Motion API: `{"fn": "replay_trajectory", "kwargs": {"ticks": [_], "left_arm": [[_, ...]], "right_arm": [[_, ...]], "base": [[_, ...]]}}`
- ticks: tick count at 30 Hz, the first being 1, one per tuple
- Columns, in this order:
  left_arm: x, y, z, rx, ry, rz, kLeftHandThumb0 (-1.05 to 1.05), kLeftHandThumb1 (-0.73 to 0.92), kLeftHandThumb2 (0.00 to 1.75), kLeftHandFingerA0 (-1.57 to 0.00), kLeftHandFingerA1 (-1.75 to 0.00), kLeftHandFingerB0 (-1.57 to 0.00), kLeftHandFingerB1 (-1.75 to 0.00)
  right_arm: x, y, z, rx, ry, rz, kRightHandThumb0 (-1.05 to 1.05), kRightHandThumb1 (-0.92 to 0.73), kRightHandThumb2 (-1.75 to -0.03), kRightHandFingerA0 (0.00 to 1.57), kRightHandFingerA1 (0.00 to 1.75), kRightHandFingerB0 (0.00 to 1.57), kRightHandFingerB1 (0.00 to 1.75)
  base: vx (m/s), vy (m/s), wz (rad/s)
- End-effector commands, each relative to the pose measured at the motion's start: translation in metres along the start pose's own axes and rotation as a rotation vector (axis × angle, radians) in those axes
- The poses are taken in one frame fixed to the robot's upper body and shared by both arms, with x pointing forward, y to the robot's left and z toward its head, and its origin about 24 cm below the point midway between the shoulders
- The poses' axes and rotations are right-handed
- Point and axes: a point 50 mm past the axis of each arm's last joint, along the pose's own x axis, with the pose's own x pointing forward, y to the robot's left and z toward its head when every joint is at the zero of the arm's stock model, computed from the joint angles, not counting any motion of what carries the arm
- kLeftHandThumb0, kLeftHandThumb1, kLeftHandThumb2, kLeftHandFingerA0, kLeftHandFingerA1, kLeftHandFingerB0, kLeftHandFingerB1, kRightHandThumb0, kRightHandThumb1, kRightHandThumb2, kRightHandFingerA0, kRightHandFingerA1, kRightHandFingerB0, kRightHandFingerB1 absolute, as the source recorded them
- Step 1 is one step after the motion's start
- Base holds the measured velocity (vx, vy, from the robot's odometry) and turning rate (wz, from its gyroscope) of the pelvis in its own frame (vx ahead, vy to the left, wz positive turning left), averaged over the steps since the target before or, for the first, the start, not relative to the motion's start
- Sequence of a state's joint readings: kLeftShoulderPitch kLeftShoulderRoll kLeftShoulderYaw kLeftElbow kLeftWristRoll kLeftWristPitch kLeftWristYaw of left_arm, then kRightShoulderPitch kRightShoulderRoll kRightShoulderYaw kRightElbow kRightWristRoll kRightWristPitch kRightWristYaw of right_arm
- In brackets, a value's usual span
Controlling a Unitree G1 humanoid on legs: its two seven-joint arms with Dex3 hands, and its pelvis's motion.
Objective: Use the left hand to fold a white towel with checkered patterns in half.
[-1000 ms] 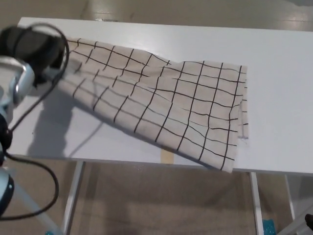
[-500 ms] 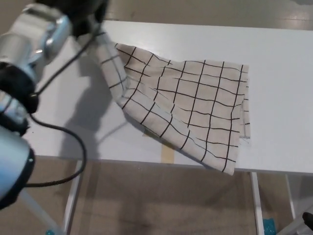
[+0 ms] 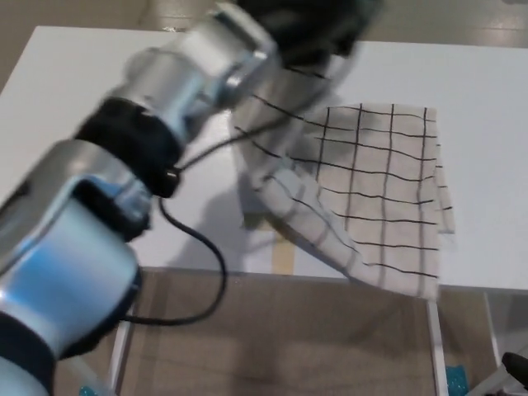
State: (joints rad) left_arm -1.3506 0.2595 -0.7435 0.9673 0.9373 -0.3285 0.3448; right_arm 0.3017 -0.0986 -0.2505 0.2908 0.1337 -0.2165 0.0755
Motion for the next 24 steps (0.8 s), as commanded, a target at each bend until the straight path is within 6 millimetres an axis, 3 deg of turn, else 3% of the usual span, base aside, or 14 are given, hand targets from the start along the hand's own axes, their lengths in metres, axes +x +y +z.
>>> {"fn": "replay_trajectory", "kwargs": {"ticks": [1, 2, 3, 4, 5, 11, 12, 13, 14, 15, 16, 17, 19, 24], "left_arm": [[0.015, 0.007, 0.042, 0.042, -0.2, 0.024, -0.31, 0.52, 0.55, -0.83, -1.74, -1.04, -0.64], [0.016, 0.003, 0.058, 0.028, -0.256, 0.024, -0.33, 0.52, 0.55, -0.81, -1.74, -1.04, -0.74], [0.016, 0.001, 0.062, 0.029, -0.267, 0.027, -0.3, 0.53, 0.54, -0.82, -1.75, -0.91, -1.2], [0.015, -0.001, 0.067, 0.032, -0.278, 0.03, -0.3, 0.53, 0.54, -0.82, -1.75, -0.91, -1.2], [0.013, -0.005, 0.073, 0.022, -0.301, 0.018, -0.24, 0.56, 0.54, -0.87, -1.75, -0.65, -1.75], [0.001, -0.029, 0.105, -0.006, -0.435, -0.059, -0.24, 0.58, 0.56, -0.87, -1.75, -0.61, -1.75], [-0.005, -0.038, 0.116, -0.041, -0.479, -0.111, -0.34, 0.38, 0.76, -1.18, -1.43, -1.02, -1.29], [-0.007, -0.04, 0.118, -0.05, -0.49, -0.124, -0.34, 0.38, 0.76, -1.18, -1.43, -1.02, -1.29], [-0.01, -0.047, 0.123, -0.071, -0.504, -0.173, -0.33, 0.53, 0.58, -0.84, -1.61, -0.91, -0.87], [-0.012, -0.053, 0.125, -0.063, -0.499, -0.269, -0.53, 0.52, 0.56, -0.61, -0.89, -0.59, -0.44], [-0.012, -0.054, 0.126, -0.059, -0.497, -0.292, -0.53, 0.52, 0.56, -0.61, -0.89, -0.59, -0.44], [-0.01, -0.057, 0.127, -0.072, -0.393, -0.498, -0.86, 0.46, 0.83, 0.0, 0.0, 0.0, -0.05], [-0.008, -0.058, 0.129, -0.109, -0.327, -0.629, -1.02, 0.56, 0.59, 0.0, 0.0, 0.0, 0.0], [-0.006, -0.055, 0.127, -0.157, -0.295, -0.666, -1.04, 0.57, 0.6, 0.0, 0.0, 0.0, 0.0]], "right_arm": [[-0.002, 0.0, -0.002, 0.011, 0.023, -0.019, -0.36, -0.69, -0.62, 0.63, 0.52, 0.66, 0.44], [-0.001, 0.001, -0.001, 0.016, 0.021, -0.015, -0.36, -0.69, -0.62, 0.63, 0.52, 0.66, 0.44], [-0.001, 0.001, -0.001, 0.017, 0.02, -0.013, -0.36, -0.69, -0.62, 0.64, 0.53, 0.67, 0.44], [0.0, 0.001, -0.001, 0.018, 0.019, -0.012, -0.36, -0.69, -0.62, 0.64, 0.53, 0.67, 0.44], [0.0, 0.001, -0.001, 0.018, 0.018, -0.008, -0.35, -0.69, -0.62, 0.64, 0.53, 0.69, 0.44], [0.002, 0.0, 0.0, 0.033, 0.01, 0.002, -0.35, -0.67, -0.61, 0.65, 0.54, 0.71, 0.45], [0.003, 0.001, 0.001, 0.034, 0.005, 0.007, -0.36, -0.68, -0.6, 0.66, 0.55, 0.71, 0.46], [0.003, 0.001, 0.001, 0.035, 0.003, 0.008, -0.36, -0.68, -0.6, 0.66, 0.55, 0.71, 0.46], [0.003, 0.001, 0.001, 0.041, -0.001, 0.009, -0.36, -0.67, -0.6, 0.68, 0.55, 0.72, 0.46], [0.003, 0.001, 0.002, 0.042, -0.003, 0.012, -0.36, -0.67, -0.6, 0.69, 0.56, 0.72, 0.46], [0.003, 0.001, 0.002, 0.042, -0.003, 0.012, -0.36, -0.67, -0.6, 0.69, 0.56, 0.72, 0.46], [0.004, 0.001, 0.002, 0.036, -0.004, 0.014, -0.35, -0.67, -0.61, 0.69, 0.56, 0.73, 0.45], [0.005, 0.001, 0.003, 0.031, -0.005, 0.014, -0.36, -0.67, -0.61, 0.69, 0.56, 0.73, 0.45], [0.006, 0.0, 0.004, 0.036, -0.016, 0.01, -0.36, -0.66, -0.61, 0.69, 0.55, 0.73, 0.45]], "base": [[0.0, 0.0, 0.0], [0.0, 0.0, 0.0], [0.0, 0.0, 0.0], [0.0, 0.0, 0.0], [0.0, 0.0, 0.0], [0.0, 0.0, 0.0], [0.0, 0.0, 0.0], [0.0, 0.0, 0.0], [0.0, 0.0, 0.0], [0.0, 0.0, 0.0], [0.0, 0.0, 0.0], [0.0, 0.0, 0.0], [0.0, 0.0, 0.0], [0.0, 0.0, 0.0]]}}
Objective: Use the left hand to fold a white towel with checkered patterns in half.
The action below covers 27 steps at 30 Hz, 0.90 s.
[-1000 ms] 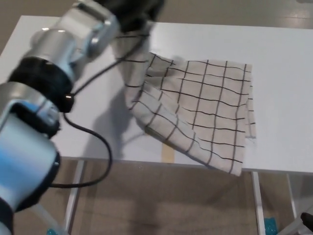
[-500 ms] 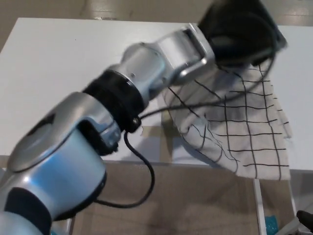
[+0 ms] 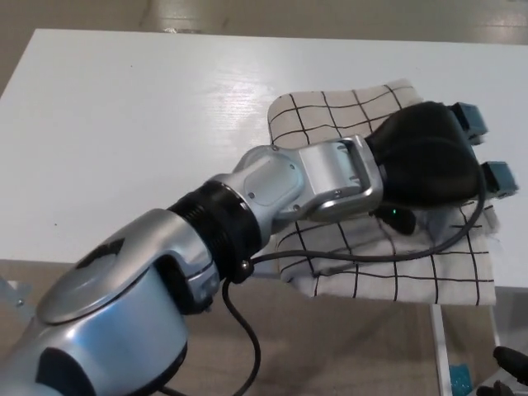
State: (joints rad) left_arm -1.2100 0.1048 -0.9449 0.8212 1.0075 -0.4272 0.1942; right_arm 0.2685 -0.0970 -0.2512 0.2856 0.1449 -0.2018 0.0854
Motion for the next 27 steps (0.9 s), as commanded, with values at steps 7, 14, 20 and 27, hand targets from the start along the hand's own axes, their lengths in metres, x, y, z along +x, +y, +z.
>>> {"fn": "replay_trajectory", "kwargs": {"ticks": [7, 14, 20, 27], "left_arm": [[0.004, -0.005, 0.005, -0.233, 0.12, -0.432, -1.04, 0.58, 0.6, 0.0, 0.0, 0.0, 0.0], [0.005, 0.037, -0.013, -0.396, 0.127, -0.318, -1.05, 0.48, 0.81, 0.0, 0.0, 0.0, -0.01], [-0.009, 0.11, -0.036, -0.514, 0.085, 0.019, -1.04, 0.67, 0.63, 0.0, 0.0, 0.0, -0.02], [-0.058, 0.195, -0.049, -0.575, -0.021, 0.434, -1.03, 0.7, 0.65, 0.0, 0.0, 0.0, -0.08]], "right_arm": [[-0.002, -0.004, -0.004, 0.017, 0.002, -0.007, -0.36, -0.66, -0.61, 0.69, 0.55, 0.72, 0.44], [-0.001, -0.003, -0.004, -0.007, 0.009, -0.008, -0.38, -0.66, -0.6, 0.68, 0.55, 0.71, 0.45], [0.002, -0.006, -0.003, -0.045, 0.01, -0.014, -0.39, -0.66, -0.6, 0.68, 0.54, 0.73, 0.46], [0.002, -0.008, -0.004, -0.057, 0.016, 0.002, -0.4, -0.66, -0.6, 0.68, 0.53, 0.73, 0.45]], "base": [[0.0, 0.0, 0.0], [0.0, 0.0, 0.0], [0.0, 0.0, 0.0], [0.0, 0.0, 0.0]]}}
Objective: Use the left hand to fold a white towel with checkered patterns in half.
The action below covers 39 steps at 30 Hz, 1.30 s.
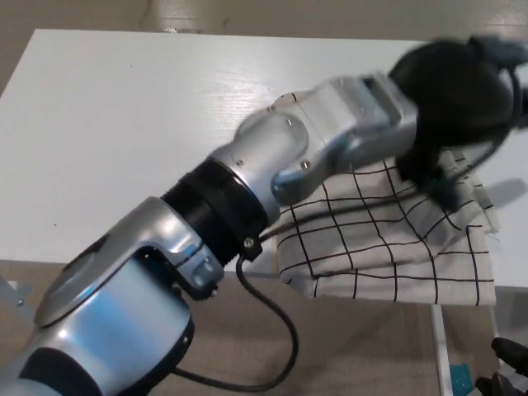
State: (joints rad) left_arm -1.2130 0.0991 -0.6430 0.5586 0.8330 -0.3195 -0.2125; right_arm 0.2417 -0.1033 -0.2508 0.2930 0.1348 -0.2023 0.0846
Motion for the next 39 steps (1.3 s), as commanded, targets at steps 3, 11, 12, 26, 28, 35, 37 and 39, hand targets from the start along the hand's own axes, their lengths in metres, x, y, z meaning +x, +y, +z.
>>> {"fn": "replay_trajectory", "kwargs": {"ticks": [3, 11, 12, 26, 28, 35, 37, 39], "left_arm": [[-0.049, 0.133, -0.004, -0.394, -0.176, 0.344, -1.03, 0.7, 0.65, 0.0, 0.0, 0.0, -0.08], [-0.147, 0.147, -0.023, -0.409, -0.142, 0.56, -0.86, 0.53, 0.96, 0.0, -0.06, 0.0, -0.2], [-0.163, 0.141, -0.024, -0.413, -0.134, 0.553, -0.86, 0.53, 0.96, 0.0, -0.06, 0.0, -0.2], [-0.3, 0.037, 0.005, -0.826, -0.006, 0.437, -0.69, 0.6, 0.59, -0.31, -0.32, -0.37, -0.32], [-0.313, 0.028, 0.008, -0.874, 0.039, 0.41, -0.67, 0.48, 0.87, -0.22, -0.44, -0.35, -0.48], [-0.368, -0.016, 0.031, -1.125, 0.247, 0.302, -0.74, 0.52, 0.9, -0.28, -0.45, -0.39, -0.48], [-0.386, -0.032, 0.042, -1.24, 0.304, 0.3, -0.77, 0.53, 0.89, -0.31, -0.45, -0.39, -0.46], [-0.388, -0.033, 0.043, -1.255, 0.31, 0.299, -0.77, 0.53, 0.89, -0.31, -0.45, -0.39, -0.46]], "right_arm": [[-0.004, -0.01, -0.009, -0.048, 0.036, -0.006, -0.4, -0.66, -0.6, 0.68, 0.53, 0.73, 0.45], [-0.018, -0.014, -0.024, -0.049, 0.098, -0.011, -0.41, -0.66, -0.6, 0.66, 0.54, 0.72, 0.46], [-0.02, -0.014, -0.025, -0.044, 0.105, -0.017, -0.41, -0.66, -0.6, 0.66, 0.54, 0.72, 0.46], [-0.032, -0.026, -0.026, -0.051, 0.127, -0.079, -0.4, -0.67, -0.6, 0.64, 0.56, 0.69, 0.48], [-0.032, -0.025, -0.026, -0.056, 0.126, -0.079, -0.41, -0.66, -0.61, 0.63, 0.56, 0.69, 0.47], [-0.04, -0.029, -0.03, -0.029, 0.146, -0.096, -0.38, -0.67, -0.61, 0.65, 0.57, 0.7, 0.47], [-0.039, -0.031, -0.03, -0.037, 0.147, -0.1, -0.38, -0.67, -0.6, 0.64, 0.57, 0.69, 0.48], [-0.039, -0.031, -0.03, -0.038, 0.147, -0.1, -0.38, -0.67, -0.6, 0.64, 0.57, 0.69, 0.48]], "base": [[0.0, 0.0, 0.0], [0.0, 0.0, 0.0], [0.0, 0.0, 0.0], [0.0, 0.0, 0.0], [0.0, 0.0, 0.0], [0.0, 0.0, 0.0], [0.0, 0.0, 0.0], [0.0, 0.0, 0.0]]}}
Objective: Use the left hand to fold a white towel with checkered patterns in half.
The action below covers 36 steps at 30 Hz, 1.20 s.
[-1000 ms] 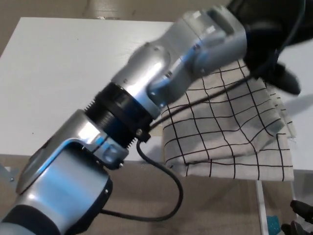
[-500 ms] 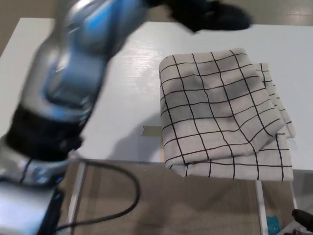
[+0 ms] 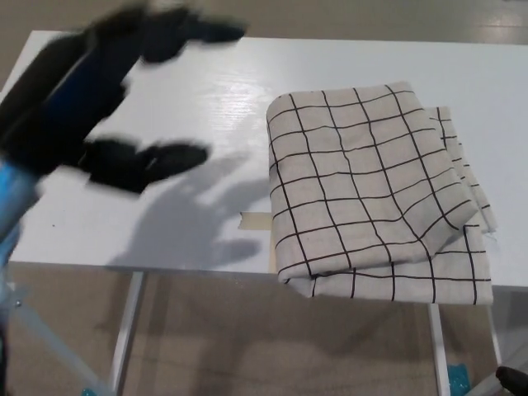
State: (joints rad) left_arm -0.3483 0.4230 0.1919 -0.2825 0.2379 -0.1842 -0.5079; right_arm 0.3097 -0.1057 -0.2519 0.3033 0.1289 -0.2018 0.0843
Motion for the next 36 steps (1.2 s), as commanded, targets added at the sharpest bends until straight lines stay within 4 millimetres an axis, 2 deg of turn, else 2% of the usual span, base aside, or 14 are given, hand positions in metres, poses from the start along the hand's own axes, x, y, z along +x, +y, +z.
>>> {"fn": "replay_trajectory", "kwargs": {"ticks": [1, 2, 3, 4, 7, 8, 14, 15, 17, 18, 20, 23, 24, 36], "left_arm": [[-0.18, 0.01, 0.015, -0.665, 0.141, -0.297, -0.75, 0.62, 0.6, -0.46, -0.38, -0.46, -0.35], [-0.193, 0.004, 0.01, -0.712, 0.202, -0.331, -0.76, 0.51, 0.89, -0.43, -0.5, -0.4, -0.46], [-0.202, -0.001, 0.007, -0.745, 0.243, -0.354, -0.76, 0.51, 0.89, -0.43, -0.5, -0.4, -0.46], [-0.209, -0.006, 0.005, -0.755, 0.285, -0.375, -0.76, 0.62, 0.6, -0.48, -0.38, -0.48, -0.36], [-0.215, -0.011, 0.005, -0.75, 0.316, -0.392, -0.76, 0.62, 0.6, -0.48, -0.38, -0.48, -0.36], [-0.227, -0.024, -0.007, -0.709, 0.425, -0.397, -0.78, 0.51, 0.9, -0.43, -0.49, -0.41, -0.46], [-0.265, -0.064, -0.044, -0.656, 0.694, -0.373, -0.83, 0.52, 0.91, -0.3, -0.43, -0.4, -0.46], [-0.285, -0.085, -0.064, -0.663, 0.825, -0.291, -0.85, 0.57, 0.64, -0.36, -0.36, -0.41, -0.36], [-0.294, -0.095, -0.071, -0.657, 0.89, -0.258, -0.85, 0.57, 0.64, -0.36, -0.36, -0.41, -0.36], [-0.3, -0.102, -0.078, -0.659, 0.945, -0.241, -0.84, 0.52, 0.92, -0.29, -0.44, -0.36, -0.45], [-0.31, -0.113, -0.089, -0.68, 1.033, -0.208, -0.84, 0.53, 0.92, -0.31, -0.45, -0.3, -0.43], [-0.317, -0.121, -0.097, -0.707, 1.087, -0.178, -0.84, 0.53, 0.92, -0.31, -0.45, -0.3, -0.43], [-0.321, -0.126, -0.101, -0.732, 1.123, -0.157, -0.81, 0.63, 0.6, -0.33, -0.34, -0.35, -0.32], [-0.34, -0.143, -0.119, -0.777, 1.333, -0.177, -0.81, 0.65, 0.61, -0.3, -0.33, -0.32, -0.31]], "right_arm": [[-0.02, -0.022, -0.014, -0.031, 0.075, -0.078, -0.38, -0.66, -0.61, 0.63, 0.57, 0.68, 0.46], [-0.02, -0.023, -0.014, -0.04, 0.076, -0.079, -0.38, -0.66, -0.61, 0.63, 0.56, 0.68, 0.46], [-0.02, -0.023, -0.014, -0.046, 0.076, -0.079, -0.38, -0.66, -0.61, 0.63, 0.56, 0.68, 0.46], [-0.02, -0.024, -0.015, -0.047, 0.078, -0.079, -0.38, -0.66, -0.61, 0.63, 0.56, 0.68, 0.46], [-0.021, -0.024, -0.015, -0.043, 0.08, -0.078, -0.38, -0.66, -0.61, 0.63, 0.56, 0.68, 0.46], [-0.023, -0.024, -0.017, -0.044, 0.087, -0.077, -0.38, -0.66, -0.61, 0.62, 0.55, 0.67, 0.46], [-0.029, -0.023, -0.022, -0.035, 0.105, -0.082, -0.37, -0.66, -0.6, 0.62, 0.56, 0.67, 0.46], [-0.03, -0.023, -0.025, -0.046, 0.108, -0.079, -0.37, -0.66, -0.6, 0.63, 0.58, 0.67, 0.46], [-0.03, -0.023, -0.025, -0.053, 0.107, -0.075, -0.37, -0.66, -0.6, 0.63, 0.58, 0.67, 0.46], [-0.03, -0.023, -0.026, -0.061, 0.108, -0.073, -0.38, -0.66, -0.6, 0.61, 0.58, 0.65, 0.47], [-0.029, -0.022, -0.028, -0.075, 0.11, -0.068, -0.37, -0.66, -0.6, 0.58, 0.58, 0.62, 0.46], [-0.027, -0.02, -0.029, -0.085, 0.113, -0.062, -0.37, -0.66, -0.6, 0.58, 0.58, 0.62, 0.46], [-0.026, -0.019, -0.03, -0.086, 0.108, -0.056, -0.38, -0.65, -0.6, 0.57, 0.57, 0.59, 0.46], [-0.016, -0.015, -0.027, -0.078, 0.089, -0.046, -0.4, -0.66, -0.6, 0.55, 0.57, 0.58, 0.47]], "base": [[0.0, 0.0, 0.0], [0.0, 0.0, 0.0], [0.0, 0.0, 0.0], [0.0, 0.0, 0.0], [0.0, 0.0, 0.0], [0.0, 0.0, 0.0], [0.0, 0.0, 0.0], [0.0, 0.0, 0.0], [0.0, 0.0, 0.0], [0.0, 0.0, 0.0], [0.0, 0.0, 0.0], [0.0, 0.0, 0.0], [0.0, 0.0, 0.0], [0.0, 0.0, 0.0]]}}
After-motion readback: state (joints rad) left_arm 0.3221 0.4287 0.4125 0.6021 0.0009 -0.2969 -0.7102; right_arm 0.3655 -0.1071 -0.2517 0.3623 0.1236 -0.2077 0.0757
